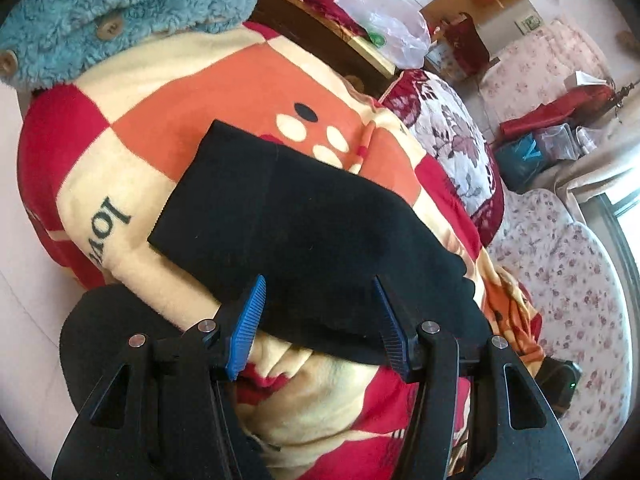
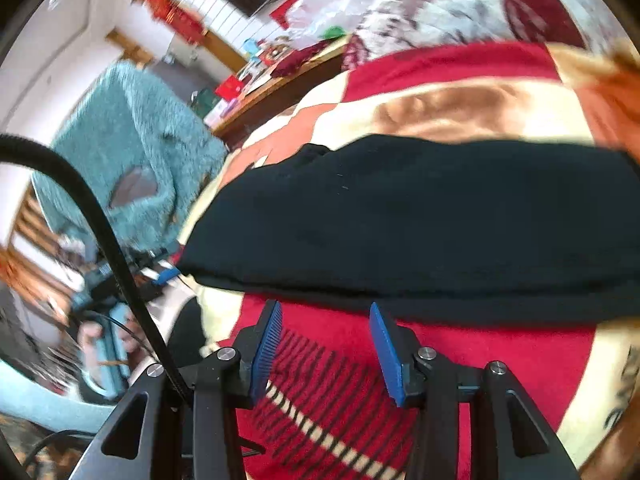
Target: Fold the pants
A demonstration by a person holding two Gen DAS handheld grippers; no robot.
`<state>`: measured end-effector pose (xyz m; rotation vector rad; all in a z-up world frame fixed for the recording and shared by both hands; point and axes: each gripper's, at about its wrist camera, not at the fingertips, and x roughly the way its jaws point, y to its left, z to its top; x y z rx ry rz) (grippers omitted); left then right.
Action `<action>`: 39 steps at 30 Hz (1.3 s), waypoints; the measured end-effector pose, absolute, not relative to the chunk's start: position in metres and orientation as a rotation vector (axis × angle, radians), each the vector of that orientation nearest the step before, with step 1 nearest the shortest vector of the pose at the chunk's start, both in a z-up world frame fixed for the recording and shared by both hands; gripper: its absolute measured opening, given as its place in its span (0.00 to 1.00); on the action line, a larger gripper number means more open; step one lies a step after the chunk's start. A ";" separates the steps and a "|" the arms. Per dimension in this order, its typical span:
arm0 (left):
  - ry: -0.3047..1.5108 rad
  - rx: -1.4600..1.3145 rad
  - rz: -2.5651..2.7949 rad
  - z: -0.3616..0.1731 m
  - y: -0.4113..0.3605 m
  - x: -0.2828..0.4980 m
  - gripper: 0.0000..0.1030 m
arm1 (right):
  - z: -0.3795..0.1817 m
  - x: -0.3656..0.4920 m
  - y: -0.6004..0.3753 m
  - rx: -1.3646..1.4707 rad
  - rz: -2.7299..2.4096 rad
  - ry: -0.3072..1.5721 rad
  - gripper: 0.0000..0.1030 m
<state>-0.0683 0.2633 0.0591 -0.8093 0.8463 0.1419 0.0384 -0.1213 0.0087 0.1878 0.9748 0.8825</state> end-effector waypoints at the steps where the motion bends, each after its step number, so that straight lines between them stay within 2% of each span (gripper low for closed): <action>1: 0.843 -0.801 0.143 0.061 0.262 -0.069 0.53 | 0.012 0.037 -0.109 0.125 0.888 0.957 0.44; 7: 0.837 -0.832 0.137 0.058 0.253 -0.067 0.54 | 0.016 0.034 -0.061 -0.082 0.924 0.917 0.46; 12: 0.843 -0.829 0.141 0.051 0.251 -0.059 0.52 | 0.012 0.031 -0.054 -0.096 0.940 0.930 0.46; 13: 0.847 -0.804 0.153 0.052 0.250 -0.058 0.40 | 0.010 0.031 -0.054 -0.098 0.936 0.936 0.46; 14: 0.862 -0.744 0.182 0.054 0.247 -0.057 0.33 | 0.010 0.030 -0.057 -0.099 0.928 0.940 0.46; 16: 0.921 -0.643 0.213 0.050 0.241 -0.053 0.29 | 0.011 0.030 -0.064 -0.091 0.910 0.940 0.46; 22: 0.947 -0.481 0.238 0.054 0.226 -0.055 0.29 | 0.013 0.045 -0.127 0.010 0.704 0.929 0.46; 31: 0.798 -0.308 0.255 0.109 0.206 -0.063 0.29 | 0.001 0.077 -0.270 0.382 0.334 0.980 0.50; 39: 0.812 -0.276 0.078 0.110 0.163 -0.017 0.29 | -0.013 0.095 -0.264 0.396 0.275 1.036 0.50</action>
